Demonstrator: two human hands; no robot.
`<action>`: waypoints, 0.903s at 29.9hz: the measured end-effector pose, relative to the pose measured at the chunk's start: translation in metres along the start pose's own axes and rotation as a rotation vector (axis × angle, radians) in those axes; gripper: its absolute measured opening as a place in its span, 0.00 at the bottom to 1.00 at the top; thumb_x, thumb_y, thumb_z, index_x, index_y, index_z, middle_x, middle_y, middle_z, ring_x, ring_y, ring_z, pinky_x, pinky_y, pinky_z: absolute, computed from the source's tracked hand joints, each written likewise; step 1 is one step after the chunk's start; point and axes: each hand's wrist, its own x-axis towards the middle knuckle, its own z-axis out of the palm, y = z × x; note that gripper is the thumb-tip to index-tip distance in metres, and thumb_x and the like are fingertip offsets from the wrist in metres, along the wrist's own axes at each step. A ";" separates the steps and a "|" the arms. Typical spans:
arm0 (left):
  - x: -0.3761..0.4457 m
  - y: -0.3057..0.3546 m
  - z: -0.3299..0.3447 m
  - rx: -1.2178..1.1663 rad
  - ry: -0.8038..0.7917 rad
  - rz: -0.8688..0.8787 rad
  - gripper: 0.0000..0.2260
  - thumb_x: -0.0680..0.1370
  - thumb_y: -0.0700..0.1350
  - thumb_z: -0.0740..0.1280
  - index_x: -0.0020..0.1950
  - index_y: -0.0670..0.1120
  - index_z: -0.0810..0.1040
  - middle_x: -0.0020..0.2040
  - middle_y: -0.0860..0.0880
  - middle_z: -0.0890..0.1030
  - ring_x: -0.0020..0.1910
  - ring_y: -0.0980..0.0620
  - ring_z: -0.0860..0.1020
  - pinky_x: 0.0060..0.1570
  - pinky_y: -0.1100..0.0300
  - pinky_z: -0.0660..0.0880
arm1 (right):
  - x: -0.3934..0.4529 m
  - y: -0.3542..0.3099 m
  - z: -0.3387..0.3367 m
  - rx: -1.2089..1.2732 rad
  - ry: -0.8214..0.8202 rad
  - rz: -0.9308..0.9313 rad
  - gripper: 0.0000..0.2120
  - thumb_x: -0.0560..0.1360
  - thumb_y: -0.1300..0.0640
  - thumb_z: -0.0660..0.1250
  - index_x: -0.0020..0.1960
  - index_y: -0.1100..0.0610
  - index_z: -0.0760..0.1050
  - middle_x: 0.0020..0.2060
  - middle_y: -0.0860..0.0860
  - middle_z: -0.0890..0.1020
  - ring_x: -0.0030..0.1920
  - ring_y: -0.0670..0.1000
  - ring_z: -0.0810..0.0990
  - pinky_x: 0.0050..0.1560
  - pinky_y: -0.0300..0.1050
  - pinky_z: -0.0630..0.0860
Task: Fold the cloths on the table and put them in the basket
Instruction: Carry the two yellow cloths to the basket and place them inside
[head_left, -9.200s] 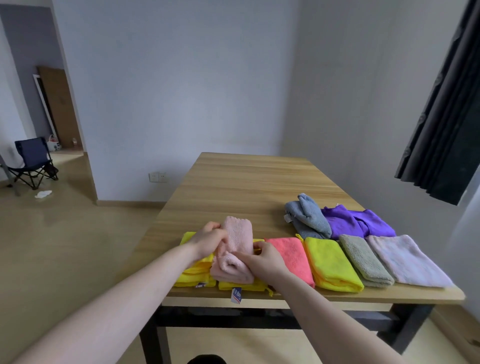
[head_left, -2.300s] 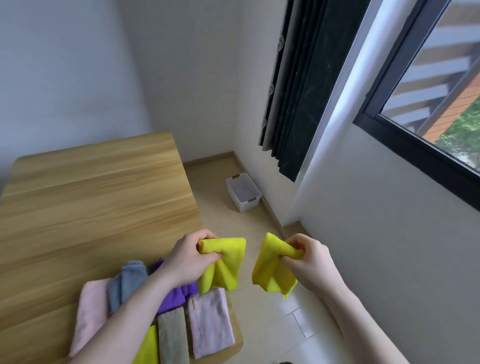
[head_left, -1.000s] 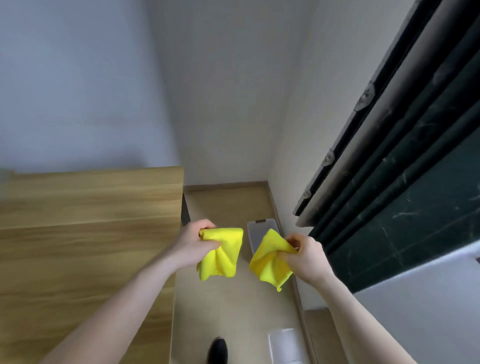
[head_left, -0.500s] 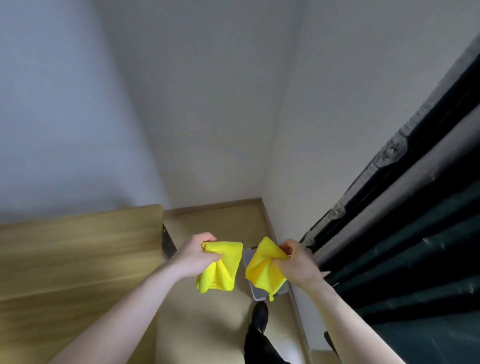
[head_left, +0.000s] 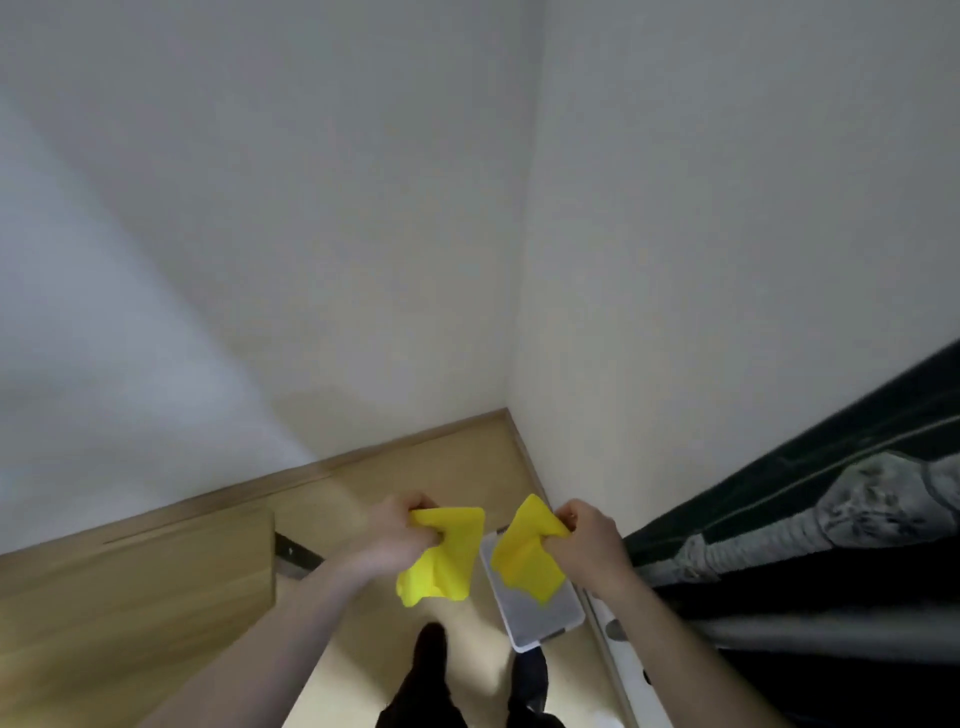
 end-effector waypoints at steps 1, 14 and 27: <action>0.012 0.002 -0.003 0.023 0.002 0.009 0.08 0.69 0.46 0.73 0.45 0.56 0.80 0.41 0.55 0.82 0.43 0.53 0.80 0.36 0.63 0.73 | 0.008 0.000 0.000 0.012 0.008 0.025 0.07 0.67 0.50 0.68 0.45 0.48 0.77 0.42 0.45 0.83 0.43 0.50 0.82 0.43 0.48 0.81; 0.148 0.001 -0.007 0.136 -0.278 0.050 0.08 0.66 0.44 0.70 0.41 0.56 0.76 0.44 0.50 0.82 0.47 0.49 0.80 0.40 0.58 0.75 | 0.047 -0.003 0.032 0.070 0.134 0.237 0.05 0.72 0.53 0.70 0.44 0.48 0.74 0.40 0.47 0.81 0.43 0.52 0.81 0.41 0.49 0.78; 0.342 -0.016 0.106 0.349 -0.448 0.101 0.11 0.67 0.47 0.65 0.48 0.51 0.77 0.47 0.49 0.79 0.48 0.50 0.76 0.40 0.62 0.68 | 0.201 0.107 0.103 0.269 0.066 0.407 0.08 0.75 0.61 0.67 0.54 0.53 0.77 0.41 0.46 0.78 0.44 0.51 0.78 0.42 0.45 0.74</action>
